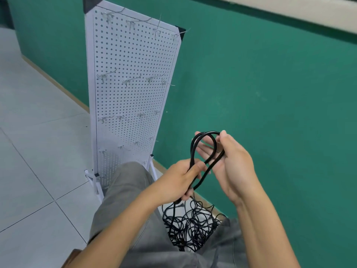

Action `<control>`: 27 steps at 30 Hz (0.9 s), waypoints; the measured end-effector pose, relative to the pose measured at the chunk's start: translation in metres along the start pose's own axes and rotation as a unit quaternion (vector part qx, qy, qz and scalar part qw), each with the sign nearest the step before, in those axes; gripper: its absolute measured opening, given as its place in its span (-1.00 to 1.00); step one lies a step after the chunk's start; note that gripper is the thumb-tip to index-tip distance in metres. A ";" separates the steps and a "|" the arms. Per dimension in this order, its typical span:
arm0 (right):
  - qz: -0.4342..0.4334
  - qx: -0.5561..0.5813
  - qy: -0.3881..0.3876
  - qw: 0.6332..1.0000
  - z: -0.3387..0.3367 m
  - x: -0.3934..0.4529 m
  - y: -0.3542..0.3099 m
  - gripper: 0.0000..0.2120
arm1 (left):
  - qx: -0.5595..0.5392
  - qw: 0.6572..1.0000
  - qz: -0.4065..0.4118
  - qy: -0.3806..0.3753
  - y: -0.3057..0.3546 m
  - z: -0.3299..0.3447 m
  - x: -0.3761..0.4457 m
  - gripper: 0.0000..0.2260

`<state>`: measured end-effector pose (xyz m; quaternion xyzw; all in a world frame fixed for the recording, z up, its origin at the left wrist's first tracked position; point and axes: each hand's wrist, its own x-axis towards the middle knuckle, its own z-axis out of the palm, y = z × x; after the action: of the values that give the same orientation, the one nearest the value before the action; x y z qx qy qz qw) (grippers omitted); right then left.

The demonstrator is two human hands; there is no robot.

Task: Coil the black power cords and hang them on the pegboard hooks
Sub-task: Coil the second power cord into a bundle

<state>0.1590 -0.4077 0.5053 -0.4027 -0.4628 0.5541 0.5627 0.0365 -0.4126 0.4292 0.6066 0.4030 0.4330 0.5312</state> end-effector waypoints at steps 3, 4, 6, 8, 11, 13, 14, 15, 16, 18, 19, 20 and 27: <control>0.031 0.057 -0.027 0.998 0.005 -0.001 -0.003 -0.77 | 0.087 0.996 0.020 -0.004 0.005 -0.009 -0.002 -0.72; 0.035 0.064 -0.037 0.997 0.007 -0.001 -0.002 -0.80 | 0.096 0.995 0.025 -0.011 0.007 -0.011 -0.002 -0.73; 0.037 0.057 -0.048 0.997 0.009 -0.002 0.000 -0.80 | 0.073 0.997 0.026 -0.030 0.007 -0.011 -0.002 -0.77; 0.043 0.035 -0.051 0.997 0.010 -0.003 0.003 -0.72 | 0.057 0.997 0.028 -0.036 0.003 -0.010 0.000 -0.77; 0.062 0.021 -0.060 0.996 0.010 -0.004 0.005 -0.65 | 0.117 0.992 0.051 -0.019 -0.004 -0.007 0.004 -0.68; 0.058 0.013 -0.059 0.996 0.010 -0.003 0.006 -0.65 | 0.133 0.989 0.057 -0.012 -0.006 -0.001 0.005 -0.65; 0.053 0.003 -0.055 0.997 0.009 -0.001 0.007 -0.66 | 0.131 0.990 0.056 -0.011 -0.006 0.001 0.005 -0.65; 0.049 -0.010 -0.050 0.997 0.007 0.001 0.008 -0.66 | 0.121 0.991 0.055 -0.013 -0.006 0.003 0.004 -0.64; 0.049 -0.023 -0.048 0.997 0.004 0.005 0.008 -0.66 | 0.098 0.993 0.056 -0.022 -0.005 0.004 0.003 -0.62; 0.048 -0.033 -0.048 0.997 0.000 0.011 0.007 -0.61 | 0.016 0.997 0.053 -0.059 -0.002 0.003 -0.001 -0.61; 0.047 -0.026 -0.046 0.997 -0.002 0.014 0.007 -0.60 | -0.033 0.995 0.047 -0.083 0.000 0.001 -0.003 -0.62; 0.046 -0.014 -0.044 0.998 -0.004 0.017 0.008 -0.60 | -0.079 0.990 0.038 -0.106 0.003 0.001 -0.005 -0.65; 0.055 0.012 -0.103 0.993 -0.009 0.025 0.016 -0.59 | -0.311 0.941 -0.038 -0.126 0.010 0.003 -0.008 -0.62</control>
<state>0.1629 -0.3817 0.4894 -0.3615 -0.4886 0.6286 0.4852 0.0369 -0.4218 0.4377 0.4456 0.2007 0.4360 0.7557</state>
